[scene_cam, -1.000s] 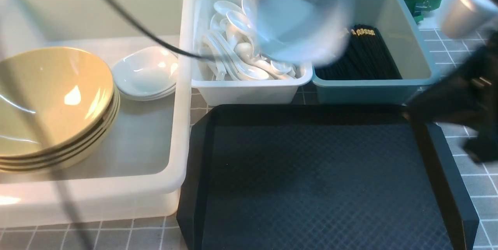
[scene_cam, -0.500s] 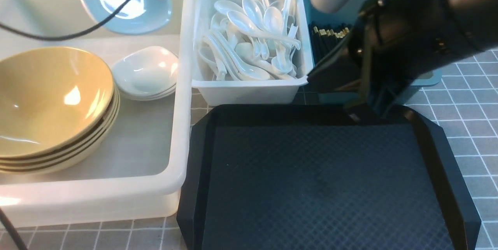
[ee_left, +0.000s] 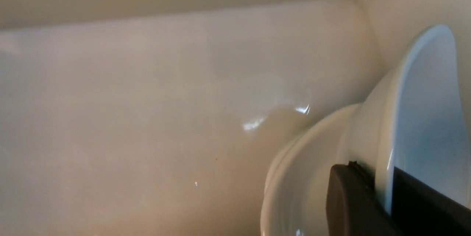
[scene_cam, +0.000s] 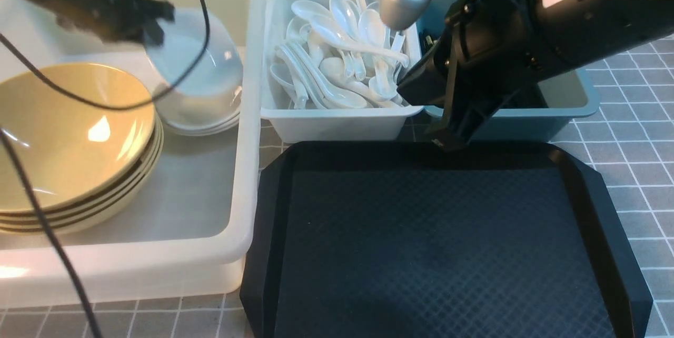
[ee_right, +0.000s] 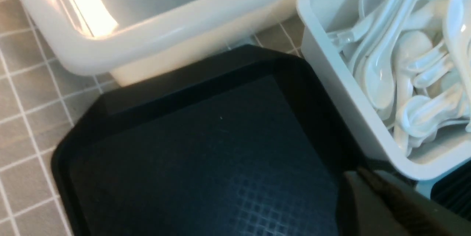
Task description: On grey table put chopsticks spoon bowls plates into blue grey white boxes.
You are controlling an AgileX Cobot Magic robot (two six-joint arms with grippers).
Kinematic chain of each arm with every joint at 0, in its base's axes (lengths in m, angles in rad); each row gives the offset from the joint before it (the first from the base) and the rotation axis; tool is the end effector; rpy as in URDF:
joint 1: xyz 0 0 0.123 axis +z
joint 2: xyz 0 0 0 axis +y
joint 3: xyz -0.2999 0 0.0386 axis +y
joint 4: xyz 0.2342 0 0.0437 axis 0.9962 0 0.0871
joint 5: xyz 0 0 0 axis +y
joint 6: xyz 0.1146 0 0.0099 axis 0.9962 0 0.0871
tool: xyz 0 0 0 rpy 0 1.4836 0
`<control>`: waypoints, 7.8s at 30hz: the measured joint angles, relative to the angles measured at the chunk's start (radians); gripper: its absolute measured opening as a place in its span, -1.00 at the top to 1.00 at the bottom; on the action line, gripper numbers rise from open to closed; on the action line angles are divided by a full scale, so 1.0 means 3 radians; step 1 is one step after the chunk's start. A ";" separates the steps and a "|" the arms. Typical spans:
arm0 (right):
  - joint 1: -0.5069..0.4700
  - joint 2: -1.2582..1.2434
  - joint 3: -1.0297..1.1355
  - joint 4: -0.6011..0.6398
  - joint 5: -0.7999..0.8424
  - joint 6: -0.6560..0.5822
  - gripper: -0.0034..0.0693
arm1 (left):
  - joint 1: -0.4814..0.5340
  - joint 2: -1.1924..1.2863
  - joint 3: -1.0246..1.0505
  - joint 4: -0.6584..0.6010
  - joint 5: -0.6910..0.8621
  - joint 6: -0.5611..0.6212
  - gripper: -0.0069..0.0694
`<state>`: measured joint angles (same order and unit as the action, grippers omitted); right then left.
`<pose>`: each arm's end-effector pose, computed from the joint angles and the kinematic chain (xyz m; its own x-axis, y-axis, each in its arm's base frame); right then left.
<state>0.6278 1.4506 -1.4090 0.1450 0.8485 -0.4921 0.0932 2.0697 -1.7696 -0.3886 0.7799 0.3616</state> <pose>0.2500 0.1969 0.3774 -0.2857 -0.6810 -0.6743 -0.8186 0.5392 -0.1977 0.4788 0.0139 0.2499 -0.8048 0.0005 -0.5936 0.1271 0.9770 -0.1714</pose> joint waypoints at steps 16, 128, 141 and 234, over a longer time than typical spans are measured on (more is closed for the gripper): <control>0.0000 0.0021 0.0000 -0.0072 0.0010 -0.0004 0.78 | -0.0013 0.0154 -0.0069 0.0404 0.0423 0.0343 -0.38; -0.2274 -0.4873 0.4791 -0.0698 -0.1754 0.2127 0.81 | -0.0283 -0.6079 0.4319 0.0990 -0.0490 -0.0295 0.85; -0.2274 -0.4873 0.4791 -0.0698 -0.1754 0.2129 0.79 | -0.0283 -0.6079 0.4319 0.0990 -0.0490 -0.0295 0.85; -0.2274 -0.4873 0.4791 -0.0698 -0.1751 0.2177 0.58 | -0.0283 -0.6940 0.5982 0.1049 -0.1556 -0.0728 0.85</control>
<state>-0.0545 -0.0114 0.0282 -0.0644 0.3233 0.1610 0.0083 -0.0121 0.0251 -0.0739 0.3131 0.1433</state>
